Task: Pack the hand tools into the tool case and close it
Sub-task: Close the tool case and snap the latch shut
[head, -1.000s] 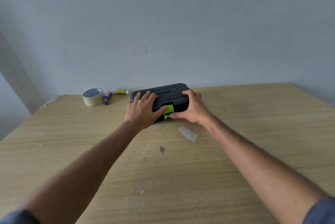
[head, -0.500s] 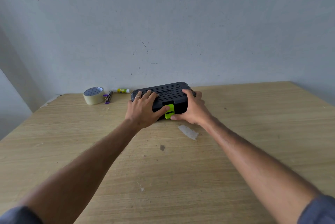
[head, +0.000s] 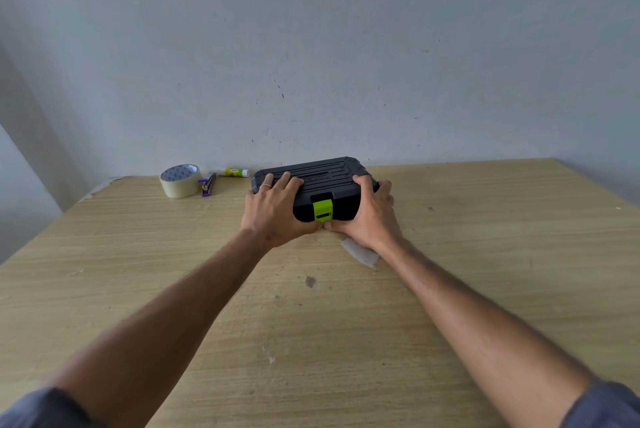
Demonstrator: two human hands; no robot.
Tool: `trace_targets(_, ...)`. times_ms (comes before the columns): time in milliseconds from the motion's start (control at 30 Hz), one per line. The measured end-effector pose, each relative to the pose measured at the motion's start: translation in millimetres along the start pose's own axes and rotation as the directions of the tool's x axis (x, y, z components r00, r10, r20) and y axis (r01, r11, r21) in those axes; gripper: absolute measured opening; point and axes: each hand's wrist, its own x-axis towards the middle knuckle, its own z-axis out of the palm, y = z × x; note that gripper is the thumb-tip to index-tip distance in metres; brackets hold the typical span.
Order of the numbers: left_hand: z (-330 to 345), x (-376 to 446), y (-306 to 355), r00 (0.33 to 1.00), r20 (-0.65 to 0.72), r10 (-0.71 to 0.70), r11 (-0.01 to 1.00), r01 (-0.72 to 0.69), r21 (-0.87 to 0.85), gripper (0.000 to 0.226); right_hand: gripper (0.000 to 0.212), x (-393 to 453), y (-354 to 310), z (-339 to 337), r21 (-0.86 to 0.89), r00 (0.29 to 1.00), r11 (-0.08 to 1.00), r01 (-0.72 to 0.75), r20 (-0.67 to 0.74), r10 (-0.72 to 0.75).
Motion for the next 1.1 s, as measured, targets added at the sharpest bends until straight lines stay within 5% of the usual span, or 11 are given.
trace_targets(267, 0, 0, 2, 1.000, -0.029, -0.006, 1.000, 0.006, 0.000, 0.104, 0.109, 18, 1, -14, -0.038, 0.993, 0.999, 0.036, 0.114, -0.032)
trace_targets(567, 8, 0, 3, 0.990, -0.143, 0.000, 1.000, 0.004, 0.029, 0.092, 0.107, 10, 7, 3, 0.035, 0.996, 0.996, 0.081, -0.044, -0.080)
trace_targets(800, -1, 0, -5, 0.998, -0.063, 0.017, 1.000, -0.018, -0.024, 0.099, 0.109, 8, 4, 0, 0.047, 0.997, 0.996, 0.071, -0.043, -0.069)
trace_targets(933, -2, -5, -20, 0.993, -0.115, 0.005, 0.975, -0.030, -0.222, 0.101, 0.101, 6, 11, -4, 0.068, 0.994, 0.993, 0.095, -0.051, -0.092)
trace_targets(1100, 5, -19, -23, 0.949, -0.160, -0.271, 0.866, 0.167, -0.471, 0.105, 0.101, 10, 16, -5, 0.094, 0.997, 0.993, 0.077, 0.004, -0.078)
